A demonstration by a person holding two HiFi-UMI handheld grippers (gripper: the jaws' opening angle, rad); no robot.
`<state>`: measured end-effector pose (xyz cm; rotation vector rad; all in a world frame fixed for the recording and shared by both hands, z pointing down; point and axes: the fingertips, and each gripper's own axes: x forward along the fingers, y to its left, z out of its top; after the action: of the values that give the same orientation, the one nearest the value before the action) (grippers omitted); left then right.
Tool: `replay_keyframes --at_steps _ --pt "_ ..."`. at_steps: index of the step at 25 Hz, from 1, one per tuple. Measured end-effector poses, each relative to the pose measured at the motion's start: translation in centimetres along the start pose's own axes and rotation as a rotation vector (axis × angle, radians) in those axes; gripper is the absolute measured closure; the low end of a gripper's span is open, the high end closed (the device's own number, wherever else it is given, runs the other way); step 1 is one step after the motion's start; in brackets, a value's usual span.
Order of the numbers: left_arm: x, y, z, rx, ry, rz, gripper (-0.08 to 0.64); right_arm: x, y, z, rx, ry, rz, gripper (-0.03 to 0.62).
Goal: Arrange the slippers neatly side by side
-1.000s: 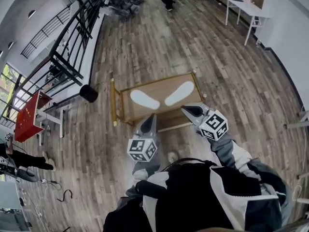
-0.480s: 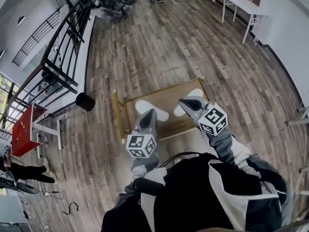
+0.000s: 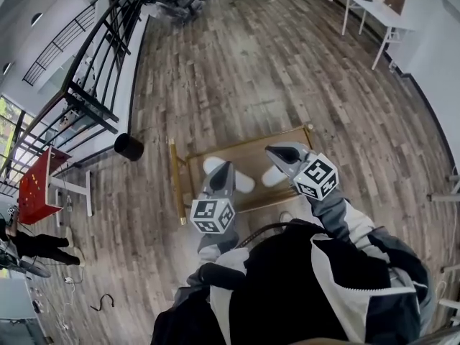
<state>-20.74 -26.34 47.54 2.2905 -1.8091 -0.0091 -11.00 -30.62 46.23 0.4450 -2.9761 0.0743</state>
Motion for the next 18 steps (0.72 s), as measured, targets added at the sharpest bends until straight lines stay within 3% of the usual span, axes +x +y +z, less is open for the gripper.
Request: replay_keyframes --at_steps 11,18 --pt "5.4 0.2 0.9 0.001 -0.027 0.133 0.546 1.6 -6.0 -0.1 -0.022 0.003 0.129 0.588" --pt "6.7 1.3 1.6 -0.008 -0.022 0.141 0.546 2.6 -7.4 -0.1 -0.015 0.018 0.137 0.588"
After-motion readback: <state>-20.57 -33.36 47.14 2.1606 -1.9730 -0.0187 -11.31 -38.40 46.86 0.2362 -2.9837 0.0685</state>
